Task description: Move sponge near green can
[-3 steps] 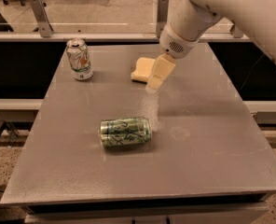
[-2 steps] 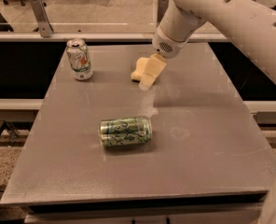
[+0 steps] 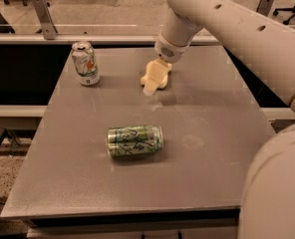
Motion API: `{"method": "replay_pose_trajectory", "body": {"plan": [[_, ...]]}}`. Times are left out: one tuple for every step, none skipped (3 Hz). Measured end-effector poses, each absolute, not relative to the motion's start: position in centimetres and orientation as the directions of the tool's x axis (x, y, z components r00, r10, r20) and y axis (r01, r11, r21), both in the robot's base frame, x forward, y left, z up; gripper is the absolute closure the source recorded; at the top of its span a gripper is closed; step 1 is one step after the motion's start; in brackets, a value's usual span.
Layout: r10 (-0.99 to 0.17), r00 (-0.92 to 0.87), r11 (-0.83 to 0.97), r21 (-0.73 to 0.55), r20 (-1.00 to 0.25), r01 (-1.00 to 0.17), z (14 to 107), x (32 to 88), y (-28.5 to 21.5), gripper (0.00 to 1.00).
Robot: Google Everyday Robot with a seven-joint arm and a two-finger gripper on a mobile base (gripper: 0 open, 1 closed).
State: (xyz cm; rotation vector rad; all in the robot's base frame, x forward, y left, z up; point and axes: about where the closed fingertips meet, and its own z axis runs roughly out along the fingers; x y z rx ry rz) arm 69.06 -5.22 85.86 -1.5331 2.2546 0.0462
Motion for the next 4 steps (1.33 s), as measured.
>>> {"method": "replay_pose_trajectory", "body": {"plan": [[-0.897, -0.298, 0.372, -0.195, -0.325, -0.907, 84.6, 70.4, -5.1, 0.00], [-0.909, -0.283, 0.350, -0.188, -0.307, -0.918, 83.9, 71.4, -5.3, 0.18], [-0.913, -0.272, 0.334, -0.172, -0.305, -0.927, 83.9, 71.7, -5.5, 0.41], [-0.917, -0.249, 0.308, -0.155, -0.311, -0.939, 84.5, 70.9, -5.7, 0.64]]}}
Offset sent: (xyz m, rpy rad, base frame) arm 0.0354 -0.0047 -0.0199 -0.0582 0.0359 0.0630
